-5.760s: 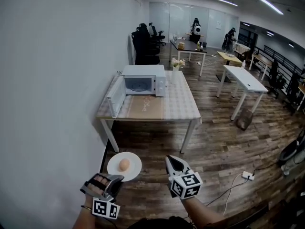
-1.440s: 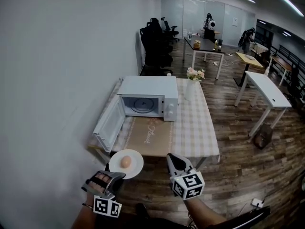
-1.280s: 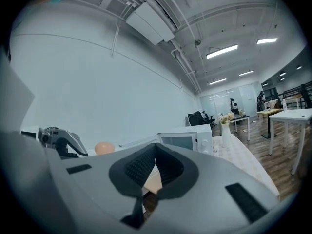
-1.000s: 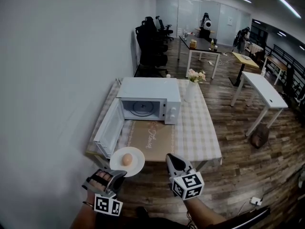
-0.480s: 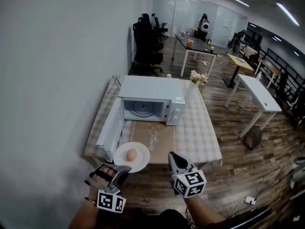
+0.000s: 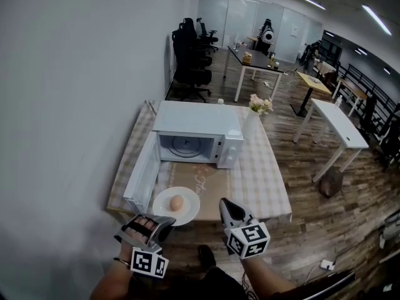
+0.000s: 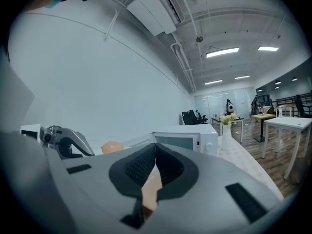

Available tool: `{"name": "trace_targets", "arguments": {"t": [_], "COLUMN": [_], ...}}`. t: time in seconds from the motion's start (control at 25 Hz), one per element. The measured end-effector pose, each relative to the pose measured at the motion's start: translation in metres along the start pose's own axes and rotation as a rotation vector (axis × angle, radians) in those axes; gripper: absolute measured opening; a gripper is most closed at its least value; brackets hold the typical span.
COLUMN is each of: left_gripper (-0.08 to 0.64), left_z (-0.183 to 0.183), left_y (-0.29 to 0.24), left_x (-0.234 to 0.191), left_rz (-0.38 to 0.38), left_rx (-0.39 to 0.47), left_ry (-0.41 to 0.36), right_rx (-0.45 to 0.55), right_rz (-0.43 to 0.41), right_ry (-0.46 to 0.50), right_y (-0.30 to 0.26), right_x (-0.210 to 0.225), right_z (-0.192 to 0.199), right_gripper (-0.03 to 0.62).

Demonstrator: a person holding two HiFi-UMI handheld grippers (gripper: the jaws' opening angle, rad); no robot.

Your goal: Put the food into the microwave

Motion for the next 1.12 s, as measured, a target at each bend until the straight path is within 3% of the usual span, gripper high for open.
{"name": "trace_targets", "arguments": {"t": [1.12], "left_gripper": [0.018], "left_z": [0.026], "left_y": [-0.162], "left_x": [-0.055], "left_rz": [0.028], "left_rx": [-0.146], "left_ry": [0.054], "right_rx": [0.004], "right_rz": [-0.097], "right_ry": [-0.017], "right_y": [-0.132], "right_x": [0.116], "right_z": [-0.032], "right_gripper": [0.009]}}
Point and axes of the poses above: the fingertips, and each gripper's own axes: y backward along the fingers, x to its right, z out of its underside, the point moved 4 cm from there along y, backward along the fingers, and after that the axes turned 5 degrees about -x, right-handed, at the moved point
